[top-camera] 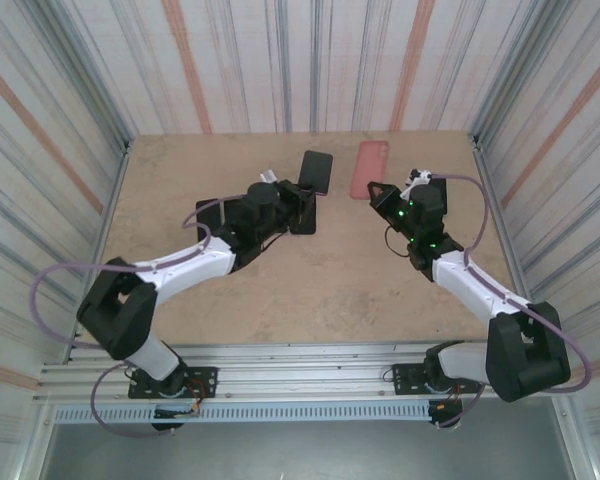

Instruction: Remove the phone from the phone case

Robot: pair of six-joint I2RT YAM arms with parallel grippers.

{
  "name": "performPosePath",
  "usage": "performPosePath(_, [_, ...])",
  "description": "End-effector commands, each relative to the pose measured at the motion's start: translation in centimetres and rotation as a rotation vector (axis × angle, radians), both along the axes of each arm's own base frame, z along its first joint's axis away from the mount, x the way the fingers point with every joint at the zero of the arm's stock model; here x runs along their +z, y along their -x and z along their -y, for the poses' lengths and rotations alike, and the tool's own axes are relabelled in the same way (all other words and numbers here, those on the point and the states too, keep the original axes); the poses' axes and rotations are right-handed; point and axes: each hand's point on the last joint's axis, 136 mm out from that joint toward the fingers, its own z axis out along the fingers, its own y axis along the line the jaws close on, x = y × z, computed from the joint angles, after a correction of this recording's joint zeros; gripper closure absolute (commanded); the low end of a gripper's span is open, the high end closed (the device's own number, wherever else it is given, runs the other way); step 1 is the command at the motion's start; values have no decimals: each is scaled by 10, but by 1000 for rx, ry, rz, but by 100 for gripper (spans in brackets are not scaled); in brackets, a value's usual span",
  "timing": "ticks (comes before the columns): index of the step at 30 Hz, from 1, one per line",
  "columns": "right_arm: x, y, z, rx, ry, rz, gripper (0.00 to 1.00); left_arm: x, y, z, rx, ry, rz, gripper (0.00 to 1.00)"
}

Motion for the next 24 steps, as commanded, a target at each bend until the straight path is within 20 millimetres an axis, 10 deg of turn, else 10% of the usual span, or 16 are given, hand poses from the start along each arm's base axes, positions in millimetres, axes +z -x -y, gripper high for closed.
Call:
performPosePath(1, [-13,13,10,50,83,-28,96,10,-14,8,38,28,74,100])
performPosePath(24, [-44,29,47,-42,100,-93,96,-99,-76,79,66,31,-63,100])
